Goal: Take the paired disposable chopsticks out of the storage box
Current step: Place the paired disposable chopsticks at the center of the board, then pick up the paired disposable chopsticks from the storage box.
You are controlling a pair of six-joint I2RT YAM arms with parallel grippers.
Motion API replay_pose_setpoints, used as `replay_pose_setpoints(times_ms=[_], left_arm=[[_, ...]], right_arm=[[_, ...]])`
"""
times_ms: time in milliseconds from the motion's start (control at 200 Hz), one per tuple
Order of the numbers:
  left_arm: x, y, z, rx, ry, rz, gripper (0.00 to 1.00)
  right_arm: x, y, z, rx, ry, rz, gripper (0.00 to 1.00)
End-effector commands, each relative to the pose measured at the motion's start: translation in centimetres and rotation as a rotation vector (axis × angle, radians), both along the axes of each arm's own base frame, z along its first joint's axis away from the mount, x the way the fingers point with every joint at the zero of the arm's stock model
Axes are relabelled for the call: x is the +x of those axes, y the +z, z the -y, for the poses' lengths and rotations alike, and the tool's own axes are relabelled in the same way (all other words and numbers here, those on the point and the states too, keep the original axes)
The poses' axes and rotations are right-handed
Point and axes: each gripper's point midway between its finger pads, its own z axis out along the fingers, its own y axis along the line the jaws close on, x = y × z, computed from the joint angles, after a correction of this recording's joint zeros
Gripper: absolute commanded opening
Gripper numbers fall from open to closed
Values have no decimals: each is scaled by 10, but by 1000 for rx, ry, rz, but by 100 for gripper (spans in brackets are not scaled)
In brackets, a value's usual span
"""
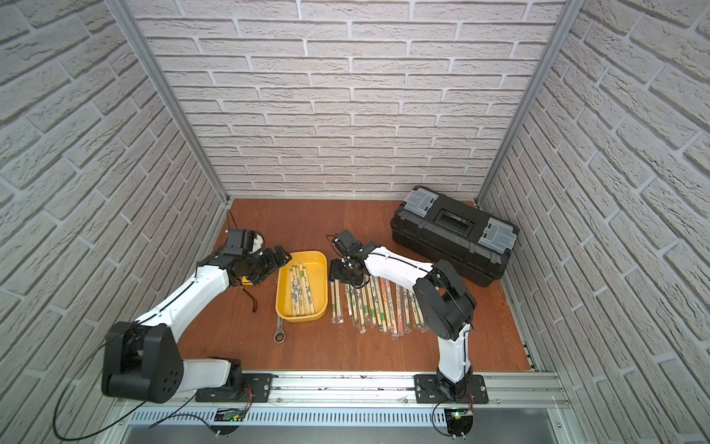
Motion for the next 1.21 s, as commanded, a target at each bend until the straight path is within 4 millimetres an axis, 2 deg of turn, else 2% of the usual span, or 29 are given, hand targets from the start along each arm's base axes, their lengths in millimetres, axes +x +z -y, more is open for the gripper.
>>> replay_pose_setpoints(times_ms=[0,190,345,585,725,815,920,1050,1200], left_arm=[[6,6,21,-27,-25,49,98],[-9,0,52,-39,-81,93,98],[-25,-5,77,-58,-149,148,97],[-39,-6,117,-77,-258,217,96],[-38,-4,129,-70,-277,231,95],[-35,3,122,-43,-250,249,97],[-32,13,100,33,-181,267,98],[-26,22,57,74,-44,252,98],[-21,27,1,83,119,208,98]], right_arm=[[9,23,-1,104,-67,29,69],[16,25,10,148,-146,-6,69],[26,28,14,257,-250,-42,68],[38,57,9,387,-303,-36,68],[39,75,12,374,-288,7,68],[38,82,16,333,-253,35,67],[34,85,18,256,-197,73,64],[28,82,9,168,-102,101,58],[19,75,-21,57,61,128,53]])
